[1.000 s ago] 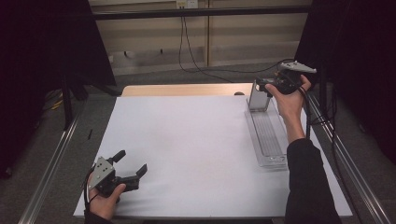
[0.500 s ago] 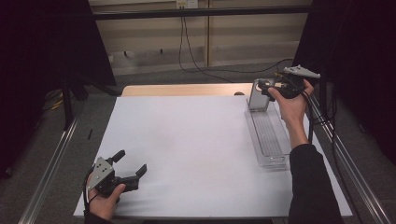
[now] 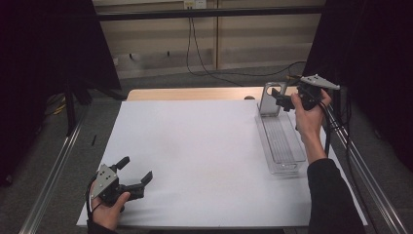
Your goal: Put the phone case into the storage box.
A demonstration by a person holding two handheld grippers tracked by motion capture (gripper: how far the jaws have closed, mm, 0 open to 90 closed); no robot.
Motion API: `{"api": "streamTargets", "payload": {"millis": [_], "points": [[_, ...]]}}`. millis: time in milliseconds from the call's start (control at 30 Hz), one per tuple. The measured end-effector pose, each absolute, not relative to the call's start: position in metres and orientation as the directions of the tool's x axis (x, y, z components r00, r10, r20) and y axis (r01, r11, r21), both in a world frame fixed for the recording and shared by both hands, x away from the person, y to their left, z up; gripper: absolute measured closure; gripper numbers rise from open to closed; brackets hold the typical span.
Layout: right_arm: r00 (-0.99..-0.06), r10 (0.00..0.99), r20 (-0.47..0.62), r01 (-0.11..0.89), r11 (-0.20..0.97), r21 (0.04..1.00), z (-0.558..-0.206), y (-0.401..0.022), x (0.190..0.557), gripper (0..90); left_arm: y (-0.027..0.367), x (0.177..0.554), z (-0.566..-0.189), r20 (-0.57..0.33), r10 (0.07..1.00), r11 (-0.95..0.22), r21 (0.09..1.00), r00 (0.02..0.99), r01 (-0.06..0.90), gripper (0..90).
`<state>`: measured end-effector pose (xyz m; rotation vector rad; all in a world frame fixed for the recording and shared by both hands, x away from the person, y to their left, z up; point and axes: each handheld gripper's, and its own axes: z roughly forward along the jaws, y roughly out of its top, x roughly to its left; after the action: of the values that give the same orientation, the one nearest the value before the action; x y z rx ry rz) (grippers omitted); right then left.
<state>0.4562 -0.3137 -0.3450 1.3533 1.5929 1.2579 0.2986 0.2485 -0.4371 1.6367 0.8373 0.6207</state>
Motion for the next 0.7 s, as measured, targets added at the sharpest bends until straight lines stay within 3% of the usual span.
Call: {"api": "streamTargets", "payload": {"millis": [700], "points": [[-0.315, 0.946, 0.073, 0.259, 0.012, 0.966, -0.359, -0.323, 0.421, 1.3, 0.248, 0.299, -0.435, -0.037, 0.792, -0.100, 0.977, 0.609, 0.188, 3.6]]}}
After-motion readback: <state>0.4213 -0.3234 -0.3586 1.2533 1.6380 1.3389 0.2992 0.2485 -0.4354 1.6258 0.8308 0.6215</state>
